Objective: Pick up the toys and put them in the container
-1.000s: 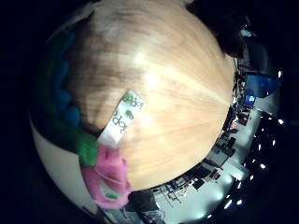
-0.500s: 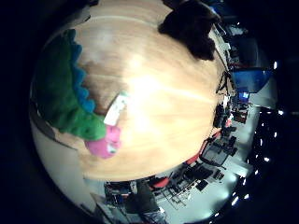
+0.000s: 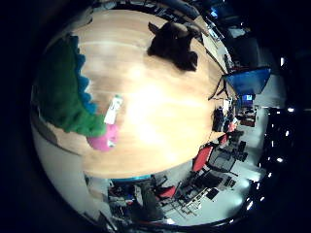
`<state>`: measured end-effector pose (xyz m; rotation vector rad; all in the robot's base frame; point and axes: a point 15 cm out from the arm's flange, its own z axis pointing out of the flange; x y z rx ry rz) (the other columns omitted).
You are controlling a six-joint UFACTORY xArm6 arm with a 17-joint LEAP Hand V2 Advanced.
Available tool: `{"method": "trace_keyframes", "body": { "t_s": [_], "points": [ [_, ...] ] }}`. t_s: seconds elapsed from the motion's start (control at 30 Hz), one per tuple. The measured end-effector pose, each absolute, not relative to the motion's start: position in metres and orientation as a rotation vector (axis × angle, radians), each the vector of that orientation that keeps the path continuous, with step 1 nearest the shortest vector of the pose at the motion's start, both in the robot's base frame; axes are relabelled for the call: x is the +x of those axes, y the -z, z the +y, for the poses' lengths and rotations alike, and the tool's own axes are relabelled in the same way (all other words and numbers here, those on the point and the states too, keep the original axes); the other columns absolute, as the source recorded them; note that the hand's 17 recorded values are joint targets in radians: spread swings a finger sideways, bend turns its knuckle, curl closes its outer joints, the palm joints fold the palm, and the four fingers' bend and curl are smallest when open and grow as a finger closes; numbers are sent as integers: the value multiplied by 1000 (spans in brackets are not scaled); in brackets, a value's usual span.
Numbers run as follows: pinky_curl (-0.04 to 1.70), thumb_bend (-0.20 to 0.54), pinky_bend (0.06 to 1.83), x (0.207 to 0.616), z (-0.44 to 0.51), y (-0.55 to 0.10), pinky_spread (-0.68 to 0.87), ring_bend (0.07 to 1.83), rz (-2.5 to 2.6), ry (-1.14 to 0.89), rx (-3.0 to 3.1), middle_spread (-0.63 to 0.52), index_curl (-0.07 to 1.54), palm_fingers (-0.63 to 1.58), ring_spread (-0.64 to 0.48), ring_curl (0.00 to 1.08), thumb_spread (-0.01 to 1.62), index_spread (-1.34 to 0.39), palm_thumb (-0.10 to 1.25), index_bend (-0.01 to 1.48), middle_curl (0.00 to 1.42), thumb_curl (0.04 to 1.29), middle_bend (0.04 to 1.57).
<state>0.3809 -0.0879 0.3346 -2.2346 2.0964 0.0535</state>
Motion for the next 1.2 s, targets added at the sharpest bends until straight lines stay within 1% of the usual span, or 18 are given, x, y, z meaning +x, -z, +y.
{"method": "trace_keyframes", "body": {
  "t_s": [0.2, 0.33, 0.47, 0.73, 1.2],
  "points": [
    [449, -21, 1080, 375, -82, -371, -540, 1203, 2054, 65, -2211, -394, 557, 1231, -318, 478, 931, -579, 969, 466, 578, 355, 954],
    [447, -22, 1072, 370, -68, -386, -547, 1202, 2017, 94, -2224, -393, 571, 1229, -318, 478, 938, -582, 962, 458, 573, 352, 964],
    [446, -21, 1067, 375, -51, -409, -552, 1199, 1959, 132, -2237, -391, 582, 1230, -318, 476, 941, -585, 962, 449, 570, 350, 972],
    [447, -21, 1062, 380, 4, -435, -556, 1197, 1821, 117, -2246, -388, 603, 1232, -318, 474, 943, -594, 962, 434, 562, 347, 977],
    [448, -21, 1048, 393, 151, -488, -561, 1192, 1531, 115, -2355, -383, 636, 1228, -323, 475, 944, -607, 962, 414, 551, 344, 994]
  ]
}}
